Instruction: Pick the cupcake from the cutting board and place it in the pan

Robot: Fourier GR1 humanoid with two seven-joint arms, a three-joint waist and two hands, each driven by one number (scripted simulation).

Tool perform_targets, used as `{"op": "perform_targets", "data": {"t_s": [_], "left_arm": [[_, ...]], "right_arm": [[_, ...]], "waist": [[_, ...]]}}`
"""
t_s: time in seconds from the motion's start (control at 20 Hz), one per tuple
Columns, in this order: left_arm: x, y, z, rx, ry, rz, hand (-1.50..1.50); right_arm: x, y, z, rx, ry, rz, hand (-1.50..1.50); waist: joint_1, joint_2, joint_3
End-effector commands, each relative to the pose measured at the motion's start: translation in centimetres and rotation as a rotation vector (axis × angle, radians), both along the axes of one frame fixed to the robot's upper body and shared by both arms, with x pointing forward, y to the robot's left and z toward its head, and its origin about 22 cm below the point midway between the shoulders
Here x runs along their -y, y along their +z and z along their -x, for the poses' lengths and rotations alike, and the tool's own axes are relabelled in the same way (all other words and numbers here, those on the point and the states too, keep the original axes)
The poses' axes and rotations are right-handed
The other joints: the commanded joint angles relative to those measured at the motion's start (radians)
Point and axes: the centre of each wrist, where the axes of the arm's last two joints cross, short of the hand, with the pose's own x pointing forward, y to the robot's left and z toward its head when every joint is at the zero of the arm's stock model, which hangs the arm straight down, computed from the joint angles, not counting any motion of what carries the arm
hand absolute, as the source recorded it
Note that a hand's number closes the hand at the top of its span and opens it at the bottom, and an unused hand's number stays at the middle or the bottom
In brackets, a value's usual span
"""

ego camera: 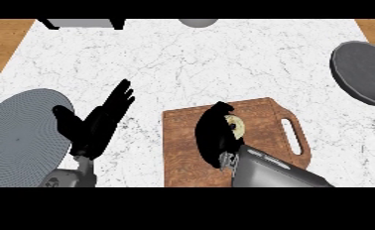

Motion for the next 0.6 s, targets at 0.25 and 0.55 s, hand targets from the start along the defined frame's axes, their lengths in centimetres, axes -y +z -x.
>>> {"op": "perform_targets", "data": {"t_s": [0.25, 0.55], "left_arm": [[0.4, 0.0, 0.2, 0.008, 0.013, 0.005, 0.0], [-2.6, -0.5, 1.4, -0.014, 0.143, 0.007, 0.0]], "right_arm": [[4.0, -1.9, 0.7, -0.004, 0.073, -0.097, 1.5], [12.9, -2.1, 1.5, -0.225, -0.171, -0.608, 1.5]], "waist": [[-0.015, -0.003, 0.0], [-0.14, -0.011, 0.011]]}}
